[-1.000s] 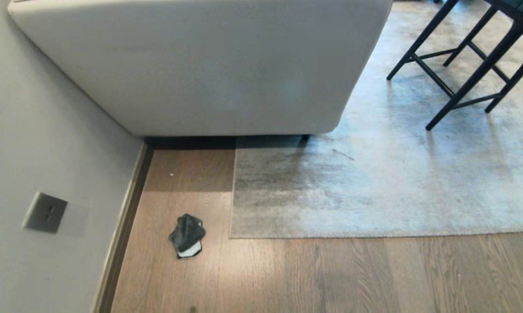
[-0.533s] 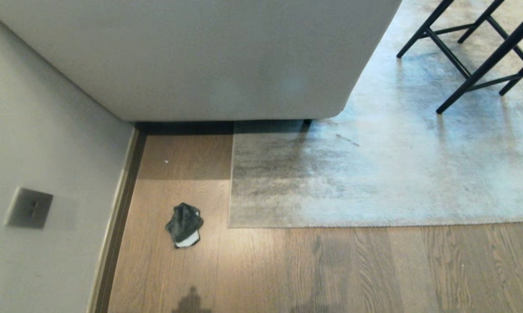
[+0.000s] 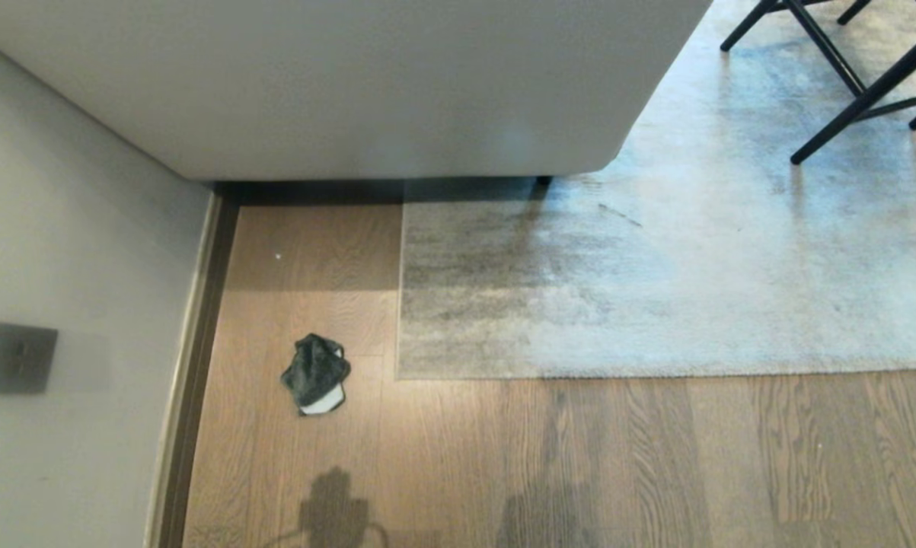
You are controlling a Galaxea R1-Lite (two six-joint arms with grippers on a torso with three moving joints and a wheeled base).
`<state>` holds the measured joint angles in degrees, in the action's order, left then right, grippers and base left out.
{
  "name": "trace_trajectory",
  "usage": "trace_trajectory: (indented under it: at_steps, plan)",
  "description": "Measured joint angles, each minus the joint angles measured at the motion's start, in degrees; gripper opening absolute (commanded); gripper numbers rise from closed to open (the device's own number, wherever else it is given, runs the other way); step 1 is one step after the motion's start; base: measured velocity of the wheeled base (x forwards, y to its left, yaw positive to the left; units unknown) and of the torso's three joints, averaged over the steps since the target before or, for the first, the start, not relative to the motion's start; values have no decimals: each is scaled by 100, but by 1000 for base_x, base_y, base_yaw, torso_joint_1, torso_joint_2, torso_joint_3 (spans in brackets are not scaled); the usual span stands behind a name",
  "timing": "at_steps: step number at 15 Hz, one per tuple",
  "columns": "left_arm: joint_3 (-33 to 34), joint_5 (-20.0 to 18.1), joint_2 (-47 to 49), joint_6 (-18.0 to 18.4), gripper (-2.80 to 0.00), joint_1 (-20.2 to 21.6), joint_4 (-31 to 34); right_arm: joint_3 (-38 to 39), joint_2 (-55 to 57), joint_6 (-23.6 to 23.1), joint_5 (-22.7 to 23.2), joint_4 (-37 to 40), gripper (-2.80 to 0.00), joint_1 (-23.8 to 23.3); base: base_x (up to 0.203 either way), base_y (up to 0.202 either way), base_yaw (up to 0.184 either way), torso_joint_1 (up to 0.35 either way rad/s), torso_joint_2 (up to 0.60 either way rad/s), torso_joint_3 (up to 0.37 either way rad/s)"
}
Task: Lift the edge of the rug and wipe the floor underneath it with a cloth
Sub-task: Pick up the rag
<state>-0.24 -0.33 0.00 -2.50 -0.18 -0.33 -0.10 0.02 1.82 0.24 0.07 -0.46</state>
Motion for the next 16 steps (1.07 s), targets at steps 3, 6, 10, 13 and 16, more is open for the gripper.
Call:
trace_trajectory:
  at_steps: [3,6,10,13,16]
  plan:
    - [0,-2,0,0,-280,0,-2,0,0,2,-2,2,-280,0,0,0,0,1,4,-192]
    - [0,-2,0,-2,-280,0,-1,0,0,0,-2,2,-280,-2,0,0,0,5,3,-195]
    - [-2,6,0,-2,-280,0,-7,2,0,2,0,0,-280,-2,0,0,0,1,3,-197]
    - [-2,5,0,-2,-280,0,-9,2,0,2,-2,2,-280,0,0,0,0,0,2,-197]
    - [-2,6,0,-2,-280,0,-11,0,0,2,0,2,-280,0,0,0,0,1,5,-197]
